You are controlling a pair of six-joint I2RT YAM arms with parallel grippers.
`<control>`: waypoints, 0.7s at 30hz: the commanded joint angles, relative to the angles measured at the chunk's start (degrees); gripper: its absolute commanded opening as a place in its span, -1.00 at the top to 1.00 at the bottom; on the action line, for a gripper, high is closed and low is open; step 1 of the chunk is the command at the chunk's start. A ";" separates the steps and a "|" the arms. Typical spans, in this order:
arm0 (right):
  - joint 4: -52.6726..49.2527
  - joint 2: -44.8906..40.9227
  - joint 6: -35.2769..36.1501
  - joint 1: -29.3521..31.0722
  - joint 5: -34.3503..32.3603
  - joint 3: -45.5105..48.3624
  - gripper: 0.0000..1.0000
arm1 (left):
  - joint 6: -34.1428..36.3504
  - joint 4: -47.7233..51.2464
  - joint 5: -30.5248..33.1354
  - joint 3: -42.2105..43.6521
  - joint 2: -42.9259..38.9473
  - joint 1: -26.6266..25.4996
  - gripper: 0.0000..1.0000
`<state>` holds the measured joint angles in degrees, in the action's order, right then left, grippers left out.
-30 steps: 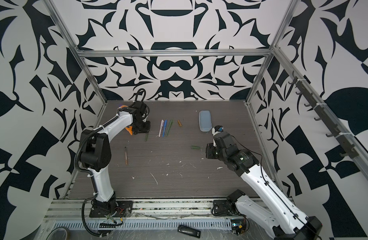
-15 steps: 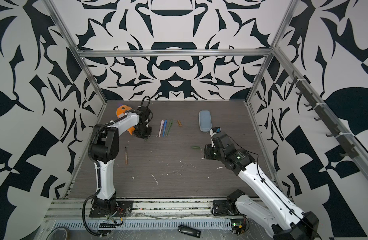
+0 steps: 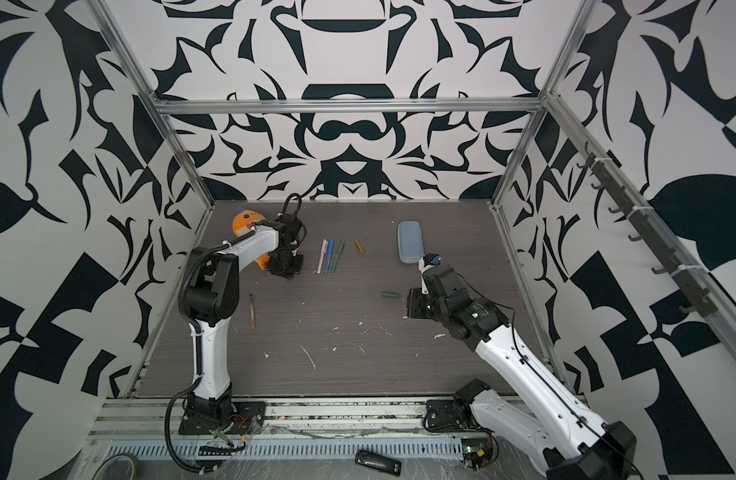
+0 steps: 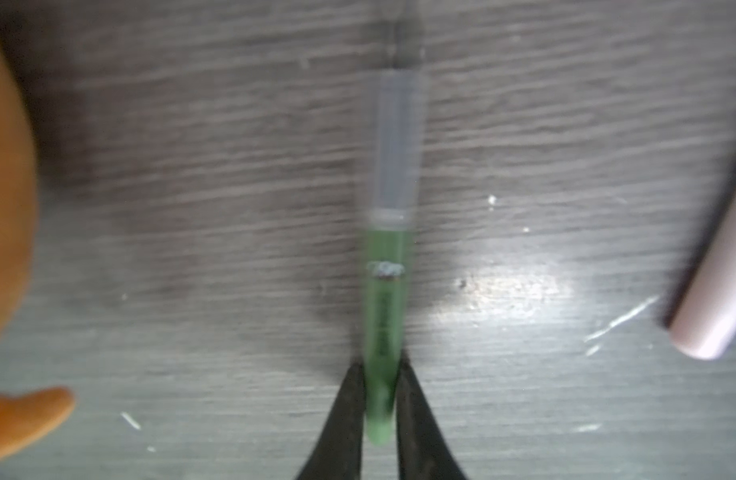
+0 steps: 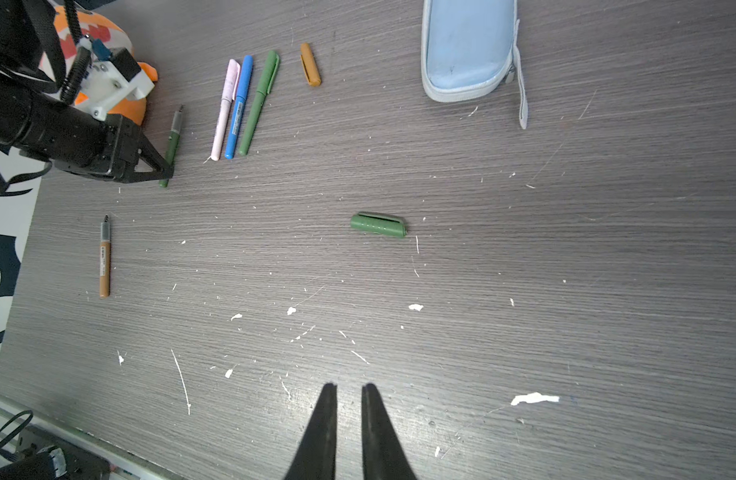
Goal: Insert the pens into the pen caps
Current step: 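Move the left gripper over the green fountain pen and grasp it, then lift the green pen upright with the left gripper while right gripper moves toward it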
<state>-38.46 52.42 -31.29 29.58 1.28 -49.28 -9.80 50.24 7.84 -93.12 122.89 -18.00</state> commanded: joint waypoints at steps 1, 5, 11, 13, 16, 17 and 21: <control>0.80 -1.05 -0.35 -0.14 0.13 -1.33 0.68 | 0.75 0.67 -0.66 1.65 1.99 0.25 0.86; 0.44 -1.39 -0.65 -0.20 0.60 -1.56 0.68 | 0.76 -0.66 -1.40 3.00 -1.00 0.20 0.93; 1.68 -1.19 -2.19 -0.14 3.10 -1.57 0.68 | 0.97 -6.01 -3.45 6.84 -11.22 -1.11 1.00; 2.99 -1.05 -2.76 -0.14 4.66 -1.61 0.68 | 1.87 -6.96 -0.98 7.53 -15.24 -3.35 1.00; 4.94 -0.79 -3.50 -0.14 6.66 -2.21 0.67 | 3.93 -9.75 -0.40 8.68 -20.60 -7.67 1.00; 5.66 -0.74 -3.60 -0.14 7.48 -2.57 0.67 | 4.86 -12.18 -1.29 9.99 -22.66 -9.29 1.00; 9.38 -1.63 -3.52 -0.15 9.66 -4.26 0.69 | 8.10 -22.90 -12.10 17.08 -32.62 -14.37 1.00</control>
<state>-34.50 51.79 -34.11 29.58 8.23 -50.11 -4.84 34.87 3.92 -79.96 95.22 -30.20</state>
